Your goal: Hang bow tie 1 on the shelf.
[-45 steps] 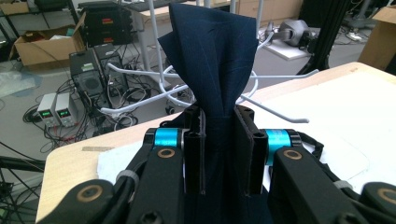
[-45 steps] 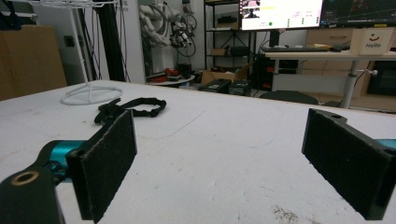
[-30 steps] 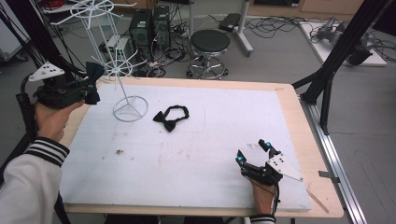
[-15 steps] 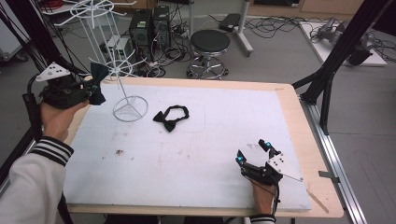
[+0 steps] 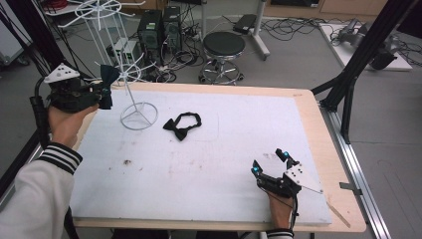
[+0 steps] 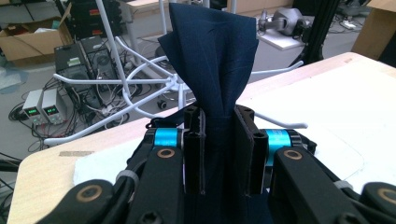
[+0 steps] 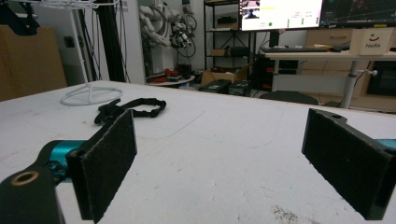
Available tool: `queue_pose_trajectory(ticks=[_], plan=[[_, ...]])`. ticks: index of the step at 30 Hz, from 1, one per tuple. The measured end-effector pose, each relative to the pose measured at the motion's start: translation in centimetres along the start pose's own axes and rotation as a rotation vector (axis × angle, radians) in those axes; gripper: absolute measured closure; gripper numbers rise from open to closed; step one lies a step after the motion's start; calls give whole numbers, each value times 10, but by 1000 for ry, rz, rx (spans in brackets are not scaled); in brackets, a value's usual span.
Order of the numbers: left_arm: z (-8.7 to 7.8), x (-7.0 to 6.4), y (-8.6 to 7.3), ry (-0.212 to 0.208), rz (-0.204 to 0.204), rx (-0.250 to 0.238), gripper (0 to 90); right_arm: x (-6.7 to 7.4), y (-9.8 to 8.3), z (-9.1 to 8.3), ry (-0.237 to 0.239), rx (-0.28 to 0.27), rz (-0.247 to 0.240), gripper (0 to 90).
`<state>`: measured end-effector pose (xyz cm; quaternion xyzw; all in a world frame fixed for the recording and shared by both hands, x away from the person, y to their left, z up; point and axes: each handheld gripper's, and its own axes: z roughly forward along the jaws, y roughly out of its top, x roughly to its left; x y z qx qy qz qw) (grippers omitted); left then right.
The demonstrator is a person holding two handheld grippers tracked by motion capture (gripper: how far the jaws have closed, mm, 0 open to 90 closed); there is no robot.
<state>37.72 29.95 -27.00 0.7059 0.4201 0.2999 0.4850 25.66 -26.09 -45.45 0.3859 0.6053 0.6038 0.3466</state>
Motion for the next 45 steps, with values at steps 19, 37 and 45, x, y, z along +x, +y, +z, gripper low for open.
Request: queue_pose_trajectory(ticks=[19, 37, 45], plan=[[1, -3, 0, 4, 15, 5, 461, 0, 0, 0, 0, -1, -1, 94], [-23, -15, -9, -164, 88, -175, 109, 0, 0, 0, -5, 1, -4, 95], [-30, -23, -24, -187, 99, -216, 82, 0, 0, 0, -8, -3, -8, 94]])
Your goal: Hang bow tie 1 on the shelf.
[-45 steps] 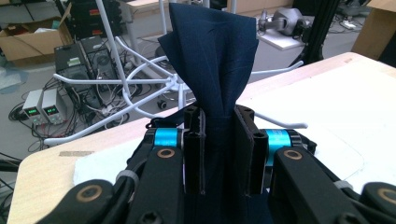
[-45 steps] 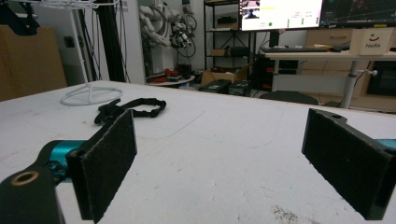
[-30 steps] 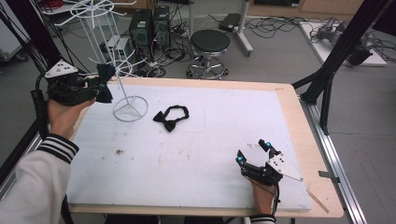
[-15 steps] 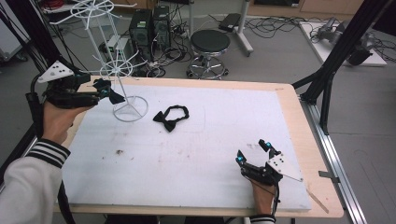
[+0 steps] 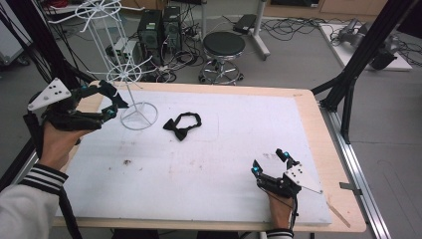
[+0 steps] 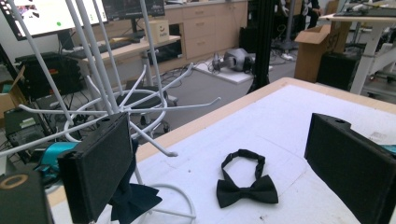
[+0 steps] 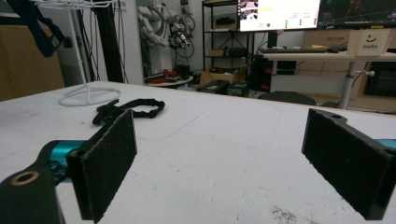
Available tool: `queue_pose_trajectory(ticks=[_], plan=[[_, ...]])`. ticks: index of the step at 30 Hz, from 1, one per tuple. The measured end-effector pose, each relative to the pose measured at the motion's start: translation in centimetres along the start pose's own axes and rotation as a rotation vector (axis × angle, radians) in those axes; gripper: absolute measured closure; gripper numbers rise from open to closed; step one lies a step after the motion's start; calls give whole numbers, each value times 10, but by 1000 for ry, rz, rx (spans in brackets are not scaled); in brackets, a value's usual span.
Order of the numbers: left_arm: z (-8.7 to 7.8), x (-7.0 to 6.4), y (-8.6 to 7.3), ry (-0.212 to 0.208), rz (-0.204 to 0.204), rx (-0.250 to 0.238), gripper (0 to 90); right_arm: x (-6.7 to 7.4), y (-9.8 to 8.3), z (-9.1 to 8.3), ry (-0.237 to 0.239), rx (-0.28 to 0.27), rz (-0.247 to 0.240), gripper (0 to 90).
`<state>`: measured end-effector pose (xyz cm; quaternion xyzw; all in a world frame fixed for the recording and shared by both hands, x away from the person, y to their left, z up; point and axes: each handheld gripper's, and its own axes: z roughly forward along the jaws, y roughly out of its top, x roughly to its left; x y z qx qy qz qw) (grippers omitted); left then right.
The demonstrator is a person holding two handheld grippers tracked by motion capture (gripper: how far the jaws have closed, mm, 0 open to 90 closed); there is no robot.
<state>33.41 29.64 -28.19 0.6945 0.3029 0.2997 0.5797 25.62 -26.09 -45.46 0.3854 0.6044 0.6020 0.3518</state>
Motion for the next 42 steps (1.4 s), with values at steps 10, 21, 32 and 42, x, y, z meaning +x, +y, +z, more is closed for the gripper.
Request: queue_pose_trajectory(ticks=[10, 21, 32, 42], plan=[[1, -12, -31, -32, -11, -27, 82, 0, 0, -1, -4, -4, 5, 94], [4, -26, -61, -63, 15, -52, 82, 0, 0, -1, -4, -7, -3, 94], [5, -32, -84, -78, -5, -50, 82, 0, 0, -1, -3, -8, 2, 94], [5, -30, -92, -72, -9, -43, 82, 0, 0, -1, -3, -7, 1, 94]])
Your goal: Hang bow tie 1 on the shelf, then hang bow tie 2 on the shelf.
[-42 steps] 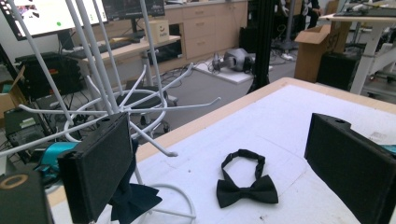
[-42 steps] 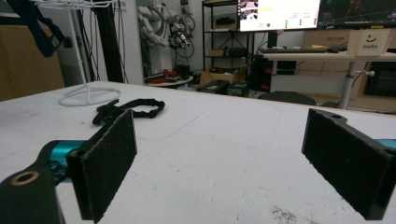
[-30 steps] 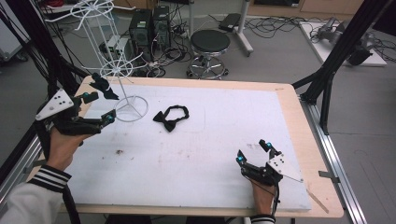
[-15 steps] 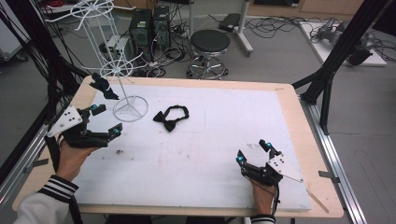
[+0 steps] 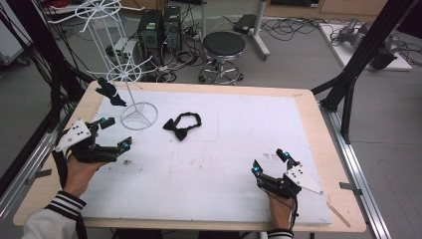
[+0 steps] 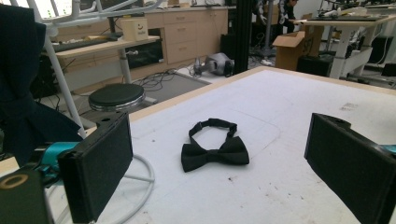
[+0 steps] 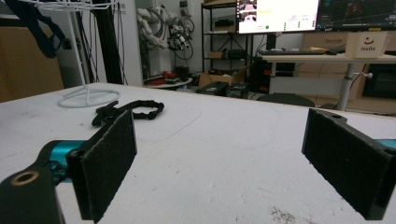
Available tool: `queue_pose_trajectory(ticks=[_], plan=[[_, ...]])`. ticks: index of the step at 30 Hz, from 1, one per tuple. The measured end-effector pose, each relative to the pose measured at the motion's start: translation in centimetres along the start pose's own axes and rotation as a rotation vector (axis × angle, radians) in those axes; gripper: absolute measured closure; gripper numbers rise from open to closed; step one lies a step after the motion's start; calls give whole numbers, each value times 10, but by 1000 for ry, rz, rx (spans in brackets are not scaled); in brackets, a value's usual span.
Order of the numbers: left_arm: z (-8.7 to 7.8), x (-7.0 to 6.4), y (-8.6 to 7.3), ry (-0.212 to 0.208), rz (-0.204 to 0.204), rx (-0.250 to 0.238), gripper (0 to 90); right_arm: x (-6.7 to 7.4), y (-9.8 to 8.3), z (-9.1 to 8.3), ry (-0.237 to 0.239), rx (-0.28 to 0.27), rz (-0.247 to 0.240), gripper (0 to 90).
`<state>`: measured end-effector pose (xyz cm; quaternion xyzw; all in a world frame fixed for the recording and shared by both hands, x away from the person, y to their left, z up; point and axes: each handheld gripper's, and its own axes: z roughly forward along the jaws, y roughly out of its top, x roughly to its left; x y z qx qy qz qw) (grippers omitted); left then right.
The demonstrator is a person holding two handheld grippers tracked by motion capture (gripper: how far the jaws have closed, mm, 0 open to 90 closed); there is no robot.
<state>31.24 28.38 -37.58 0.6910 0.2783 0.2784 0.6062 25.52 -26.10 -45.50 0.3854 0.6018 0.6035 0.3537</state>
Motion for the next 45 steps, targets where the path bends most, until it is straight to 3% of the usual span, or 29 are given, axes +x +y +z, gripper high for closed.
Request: queue_pose_trajectory(ticks=[16, 24, 32, 45], plan=[[2, -1, 6, -7, 17, 8, 82, 0, 0, 0, -2, 1, 0, 94], [9, -8, 14, -27, 38, 20, 82, 0, 0, 1, -1, 1, 0, 94], [24, -16, 26, -55, 71, 46, 82, 0, 0, 0, 1, 0, 2, 94], [59, -29, 43, -122, 111, 131, 82, -1, 0, 0, 1, -2, 13, 94]])
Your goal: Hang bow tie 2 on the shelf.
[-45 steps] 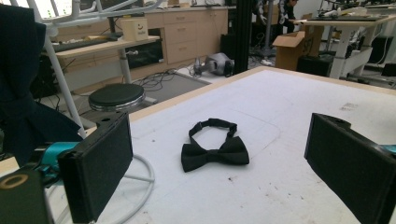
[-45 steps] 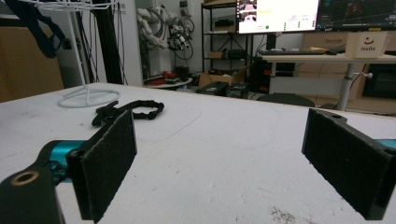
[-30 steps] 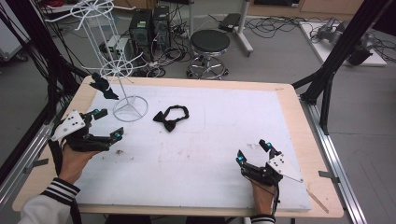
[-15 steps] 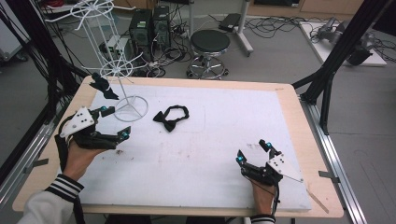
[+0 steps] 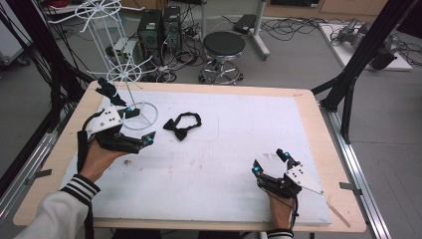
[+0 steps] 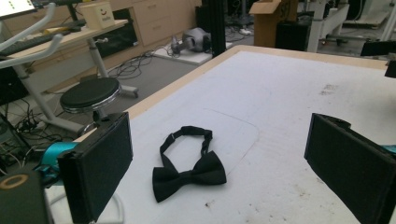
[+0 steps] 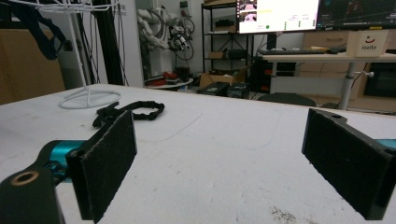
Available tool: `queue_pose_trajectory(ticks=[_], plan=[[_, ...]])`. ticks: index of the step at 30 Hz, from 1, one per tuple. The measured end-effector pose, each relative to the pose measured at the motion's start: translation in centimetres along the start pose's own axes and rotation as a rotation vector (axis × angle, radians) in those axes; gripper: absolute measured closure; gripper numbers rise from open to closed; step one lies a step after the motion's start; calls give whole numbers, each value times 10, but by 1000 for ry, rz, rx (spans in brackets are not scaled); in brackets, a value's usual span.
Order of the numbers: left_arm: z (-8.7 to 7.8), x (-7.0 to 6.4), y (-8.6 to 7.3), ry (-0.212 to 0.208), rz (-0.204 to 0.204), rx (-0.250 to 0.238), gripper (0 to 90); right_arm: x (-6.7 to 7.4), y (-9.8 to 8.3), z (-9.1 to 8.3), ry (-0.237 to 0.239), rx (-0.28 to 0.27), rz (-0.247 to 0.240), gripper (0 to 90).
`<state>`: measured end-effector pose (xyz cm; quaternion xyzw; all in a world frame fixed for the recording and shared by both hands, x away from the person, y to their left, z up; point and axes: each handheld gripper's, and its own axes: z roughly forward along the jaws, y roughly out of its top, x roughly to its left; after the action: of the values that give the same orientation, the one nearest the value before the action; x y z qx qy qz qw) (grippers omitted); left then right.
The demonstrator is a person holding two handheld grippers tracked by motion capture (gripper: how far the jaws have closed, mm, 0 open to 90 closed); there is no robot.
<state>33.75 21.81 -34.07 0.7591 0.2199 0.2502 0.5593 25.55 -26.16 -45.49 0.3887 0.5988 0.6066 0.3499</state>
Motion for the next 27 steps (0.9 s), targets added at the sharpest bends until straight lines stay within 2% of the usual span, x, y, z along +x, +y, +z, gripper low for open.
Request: queue_pose_trajectory(ticks=[15, 27], plan=[[37, 1, 18, -56, 53, 119, 84, 0, 0, -1, 1, -4, 4, 94], [64, 2, 24, -88, 82, 205, 84, -1, 0, -1, 3, -7, 5, 94]])
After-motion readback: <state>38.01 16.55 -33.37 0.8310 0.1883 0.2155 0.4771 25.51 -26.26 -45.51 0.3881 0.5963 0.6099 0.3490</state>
